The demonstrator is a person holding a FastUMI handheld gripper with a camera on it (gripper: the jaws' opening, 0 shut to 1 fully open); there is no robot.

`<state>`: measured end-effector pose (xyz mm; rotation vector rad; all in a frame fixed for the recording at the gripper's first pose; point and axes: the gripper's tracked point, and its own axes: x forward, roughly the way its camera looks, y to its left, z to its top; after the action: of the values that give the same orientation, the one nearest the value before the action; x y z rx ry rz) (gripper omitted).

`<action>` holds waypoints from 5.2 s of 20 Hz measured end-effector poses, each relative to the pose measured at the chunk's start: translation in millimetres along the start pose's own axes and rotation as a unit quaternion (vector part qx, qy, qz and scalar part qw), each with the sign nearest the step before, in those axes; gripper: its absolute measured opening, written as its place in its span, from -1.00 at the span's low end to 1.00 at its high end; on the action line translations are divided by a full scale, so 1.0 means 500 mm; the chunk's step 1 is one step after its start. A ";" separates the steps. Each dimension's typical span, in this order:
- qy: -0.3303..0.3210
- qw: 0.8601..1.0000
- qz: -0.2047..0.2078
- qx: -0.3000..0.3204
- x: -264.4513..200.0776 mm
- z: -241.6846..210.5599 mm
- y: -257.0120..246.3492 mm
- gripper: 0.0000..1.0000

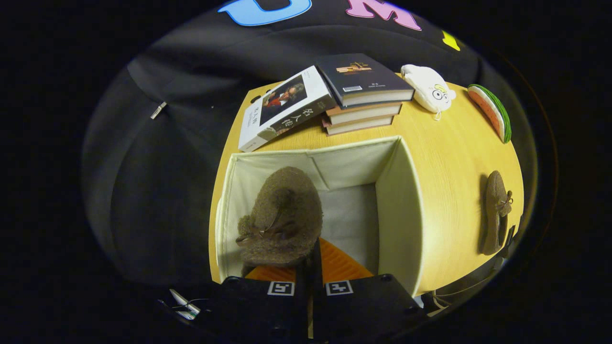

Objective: Open the storage box then place both shoes into the box .Put the left shoe in first, then the right shoe, with the right side of both shoes facing outward in a uniform manner.

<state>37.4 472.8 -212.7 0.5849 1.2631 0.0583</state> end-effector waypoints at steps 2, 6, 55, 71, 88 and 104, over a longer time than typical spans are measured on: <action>0.006 1.000 -0.004 0.008 0.009 -0.011 0.006 -0.81; 0.013 1.000 0.009 0.015 0.028 -0.015 0.013 -0.76; -0.092 0.974 -0.186 -0.095 -0.081 0.020 -1.016 0.50; -0.121 0.985 -0.127 -0.009 -0.195 0.063 -0.876 -0.89; -0.074 0.995 0.065 0.014 -0.255 0.131 -0.239 -0.89; -0.024 1.000 0.017 0.004 -0.132 0.051 -0.166 -0.70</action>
<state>16.6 368.8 -187.1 0.6110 1.2074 0.0683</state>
